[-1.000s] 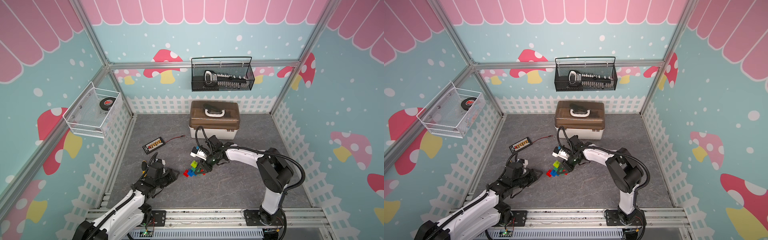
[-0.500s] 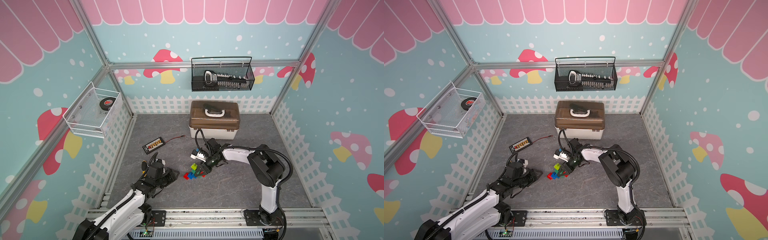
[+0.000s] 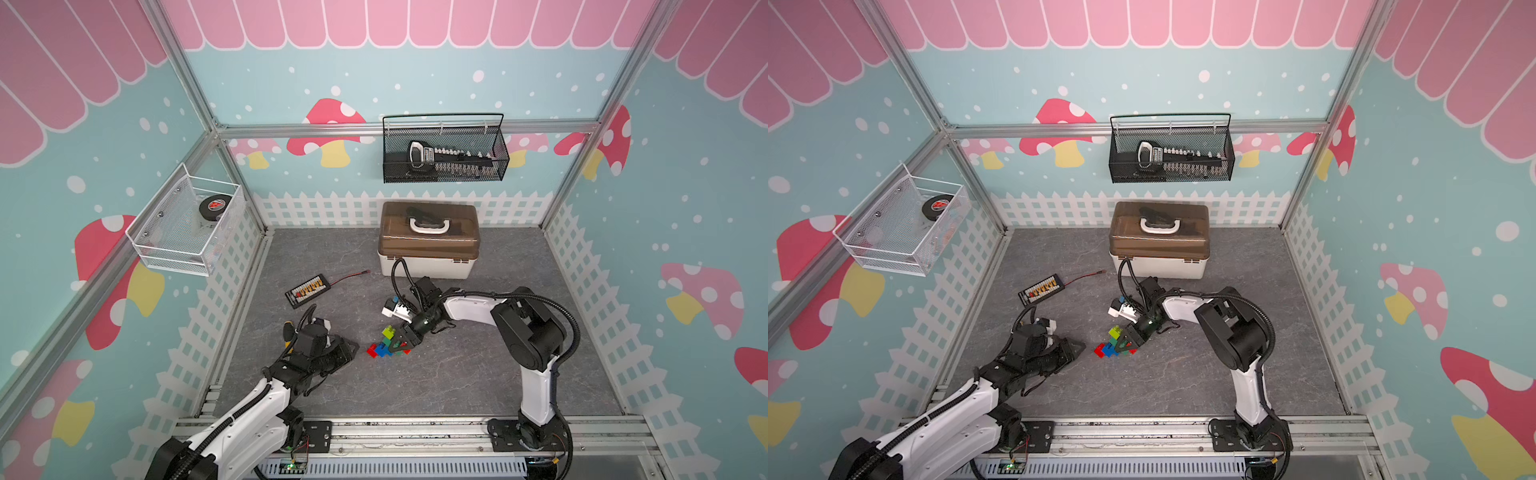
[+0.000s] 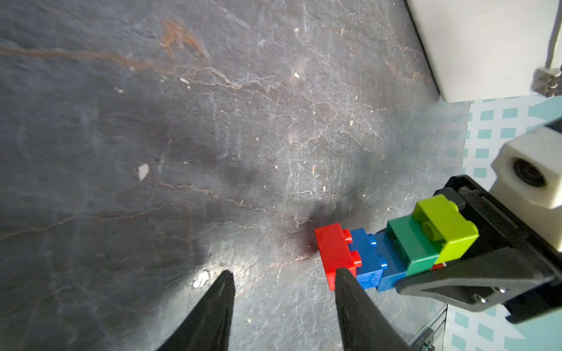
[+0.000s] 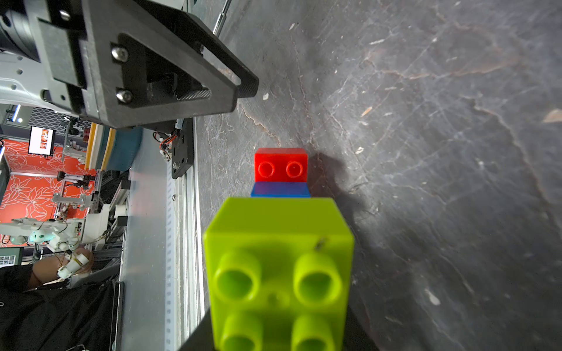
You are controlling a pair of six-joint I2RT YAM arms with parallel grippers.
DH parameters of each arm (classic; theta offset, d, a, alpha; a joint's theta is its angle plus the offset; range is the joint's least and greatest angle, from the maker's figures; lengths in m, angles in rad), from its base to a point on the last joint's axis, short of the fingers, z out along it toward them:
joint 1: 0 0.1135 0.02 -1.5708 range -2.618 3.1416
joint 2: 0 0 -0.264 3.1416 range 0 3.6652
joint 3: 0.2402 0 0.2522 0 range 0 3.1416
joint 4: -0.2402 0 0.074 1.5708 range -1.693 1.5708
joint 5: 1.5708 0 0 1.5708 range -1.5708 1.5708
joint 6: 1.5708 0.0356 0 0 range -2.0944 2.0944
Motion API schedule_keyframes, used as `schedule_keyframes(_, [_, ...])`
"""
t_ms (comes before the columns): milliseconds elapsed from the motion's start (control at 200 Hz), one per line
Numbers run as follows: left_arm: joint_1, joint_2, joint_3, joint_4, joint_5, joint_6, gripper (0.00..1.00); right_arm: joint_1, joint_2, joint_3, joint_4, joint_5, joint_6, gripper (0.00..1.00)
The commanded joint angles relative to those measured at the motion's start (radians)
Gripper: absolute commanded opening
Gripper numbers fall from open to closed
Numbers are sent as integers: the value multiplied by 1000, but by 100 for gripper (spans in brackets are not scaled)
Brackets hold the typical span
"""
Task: Assemble the letter y with lego
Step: Place the lego brick at the center of the board.
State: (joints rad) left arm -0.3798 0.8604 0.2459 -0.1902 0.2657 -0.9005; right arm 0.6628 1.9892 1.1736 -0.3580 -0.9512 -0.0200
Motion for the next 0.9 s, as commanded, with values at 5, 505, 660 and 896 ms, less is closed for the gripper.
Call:
schedule_keyframes(5, [8,-3,23,0,4,16,54,-10,23,-4,7,-12,-9,39])
schedule_keyframes(505, [8,-9,15,2,5,13,54,-45,23,1,11,47,9,44])
schedule_keyframes(660, [8,-5,13,7,6,12,54,-61,19,9,4,54,5,46])
schedule_keyframes(896, [8,2,18,19,9,12,54,-74,19,14,0,73,9,51])
